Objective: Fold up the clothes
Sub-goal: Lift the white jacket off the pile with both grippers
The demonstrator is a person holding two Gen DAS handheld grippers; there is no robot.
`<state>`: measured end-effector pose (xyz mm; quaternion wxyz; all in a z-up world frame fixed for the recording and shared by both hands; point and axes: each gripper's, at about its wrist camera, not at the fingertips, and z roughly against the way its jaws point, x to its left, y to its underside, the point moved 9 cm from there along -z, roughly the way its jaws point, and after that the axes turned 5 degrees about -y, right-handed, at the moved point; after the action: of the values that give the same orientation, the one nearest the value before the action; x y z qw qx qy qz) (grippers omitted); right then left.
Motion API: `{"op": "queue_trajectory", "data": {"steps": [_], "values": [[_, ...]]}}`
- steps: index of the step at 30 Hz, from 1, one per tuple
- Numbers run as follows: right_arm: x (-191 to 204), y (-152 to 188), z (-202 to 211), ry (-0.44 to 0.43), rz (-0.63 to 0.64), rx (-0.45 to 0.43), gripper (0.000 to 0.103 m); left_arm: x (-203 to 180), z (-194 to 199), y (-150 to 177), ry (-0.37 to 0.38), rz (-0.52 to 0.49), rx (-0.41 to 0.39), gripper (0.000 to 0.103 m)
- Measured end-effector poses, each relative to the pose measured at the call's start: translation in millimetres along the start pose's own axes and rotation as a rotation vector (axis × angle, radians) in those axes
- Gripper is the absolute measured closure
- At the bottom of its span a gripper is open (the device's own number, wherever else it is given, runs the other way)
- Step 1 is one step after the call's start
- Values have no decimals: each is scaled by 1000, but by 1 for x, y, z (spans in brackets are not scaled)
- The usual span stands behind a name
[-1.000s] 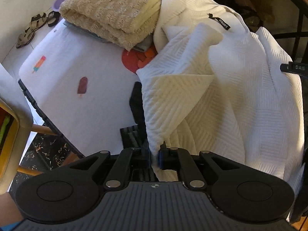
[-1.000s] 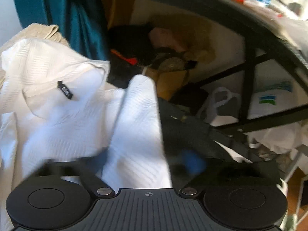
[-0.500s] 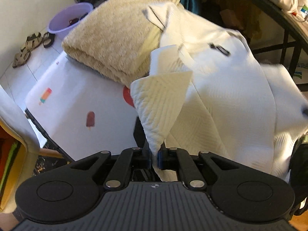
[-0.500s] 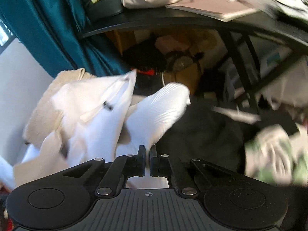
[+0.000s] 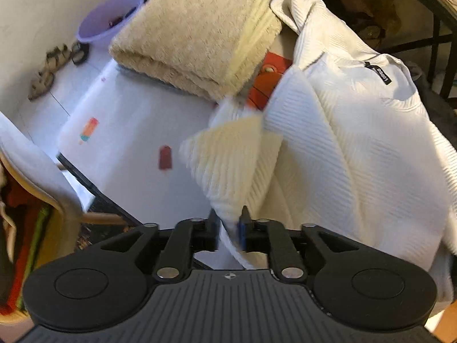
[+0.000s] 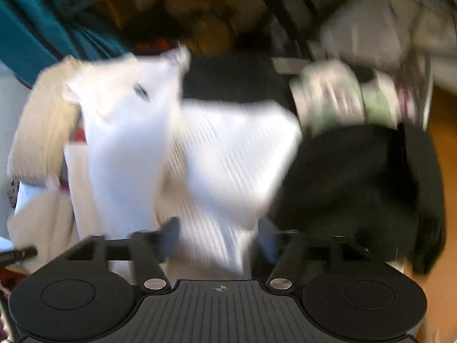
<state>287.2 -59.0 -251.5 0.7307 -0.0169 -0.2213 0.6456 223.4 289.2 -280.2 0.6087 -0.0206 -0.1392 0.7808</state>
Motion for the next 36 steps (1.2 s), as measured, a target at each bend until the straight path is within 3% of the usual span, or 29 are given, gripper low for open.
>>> {"op": "queue_trajectory", "data": {"steps": [4,8,14,17,19,22,23,24,26,29,33,36], "values": [[26,-69,-17,-50,68,-101,42,5,12,-11,-30,-30,-86,44],[40,-136,-83,-40,107,-182,44,5,20,-27,-12,-7,-152,39],[37,-212,-185,118,147,-185,48,0,23,-47,-9,12,-221,35],[34,-227,-226,195,184,-121,49,1,20,-50,-13,25,-228,33],[31,-226,-248,261,219,-88,56,3,18,-50,-15,38,-226,30],[29,-226,-266,296,213,-101,63,6,12,-49,-18,55,-213,30],[30,-228,-266,279,187,-130,84,7,11,-48,-19,60,-207,30],[30,-230,-264,257,153,-154,95,8,10,-47,-20,65,-201,30],[35,-234,-249,228,107,-233,97,9,9,-49,-16,72,-196,30],[70,-236,-195,140,225,-427,98,6,13,-60,2,74,-213,27],[107,-227,-107,-107,189,-589,98,-9,21,-85,32,54,-263,26],[129,-213,-41,-243,200,-675,98,-21,35,-110,103,78,-302,26]]}}
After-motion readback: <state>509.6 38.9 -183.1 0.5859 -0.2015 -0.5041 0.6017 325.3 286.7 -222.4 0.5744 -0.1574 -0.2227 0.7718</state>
